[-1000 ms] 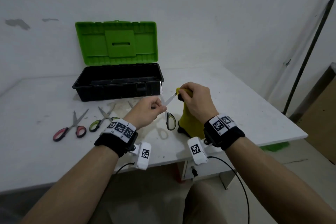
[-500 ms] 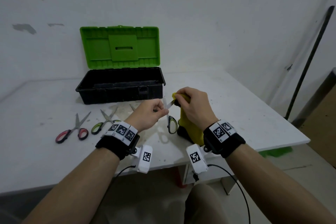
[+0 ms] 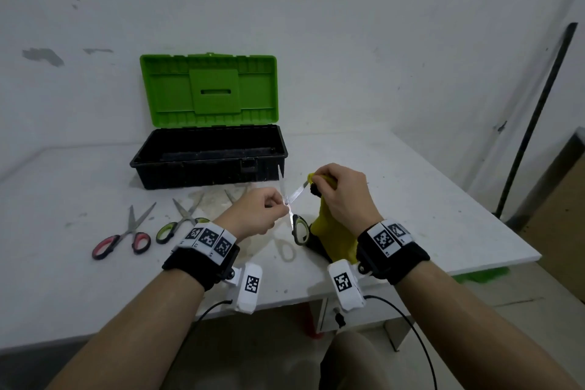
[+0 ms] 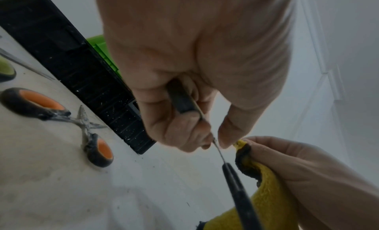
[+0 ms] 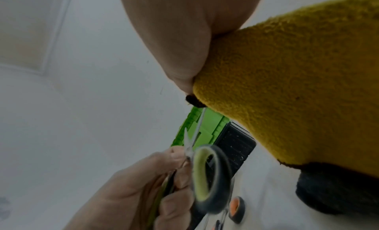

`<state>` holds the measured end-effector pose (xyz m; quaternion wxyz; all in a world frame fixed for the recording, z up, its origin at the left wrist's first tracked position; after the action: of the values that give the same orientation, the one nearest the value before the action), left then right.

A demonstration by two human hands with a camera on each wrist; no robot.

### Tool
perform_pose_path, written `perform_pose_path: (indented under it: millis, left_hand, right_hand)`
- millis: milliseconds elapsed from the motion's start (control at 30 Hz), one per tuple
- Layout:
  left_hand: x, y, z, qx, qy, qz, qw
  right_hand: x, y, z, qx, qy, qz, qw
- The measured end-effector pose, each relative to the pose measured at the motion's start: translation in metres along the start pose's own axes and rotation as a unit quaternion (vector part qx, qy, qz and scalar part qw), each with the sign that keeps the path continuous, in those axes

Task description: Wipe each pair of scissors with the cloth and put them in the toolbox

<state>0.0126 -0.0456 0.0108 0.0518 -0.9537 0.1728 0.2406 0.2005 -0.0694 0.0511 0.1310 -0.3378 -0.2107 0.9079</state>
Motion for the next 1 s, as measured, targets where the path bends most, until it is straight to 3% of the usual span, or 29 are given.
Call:
perform_pose_path:
  millis: [233,433,567,800,1000]
  left_hand:
    - [0.000,0.003,-0.005,0.014,0.032,-0.002,0.999]
    - [-0.009,0.002,0.000,-0.003,0.155,-0.099,0.983]
    - [-0.006,0.001,0.003,-0.033,0.292,-0.145,0.945]
    - [0.011,0.008,0.003,-0.070,0.494,-0.100,0.861]
    - [0.005,0.010,0.002,-0.044,0.467,-0.119,0.875]
  right_hand:
    - [0.009,0.006,0.011,-0.036,0.039,0.052,0.997]
    - [0.008,0.006,0.004,-0.001,0.005,0.048,0.999]
    - [0.006,0.005,0.004,0.012,0.013,0.040,0.999]
    - [0.004,0.004,0.014,0.012,0.014,0.030,0.999]
    - [0.005,0.005,0.015,0.017,0.021,0.033,0.999]
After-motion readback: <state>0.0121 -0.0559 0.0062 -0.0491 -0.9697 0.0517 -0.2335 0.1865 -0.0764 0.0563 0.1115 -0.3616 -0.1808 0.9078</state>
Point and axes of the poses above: each hand's wrist, its own y-axis away from the middle knuckle, its own x-axis out of the palm, z = x × y, the point moved 4 cm from there along -y, towards the middle knuckle, and after that the axes turned 1 degree about -z, right-handed, at the moved point
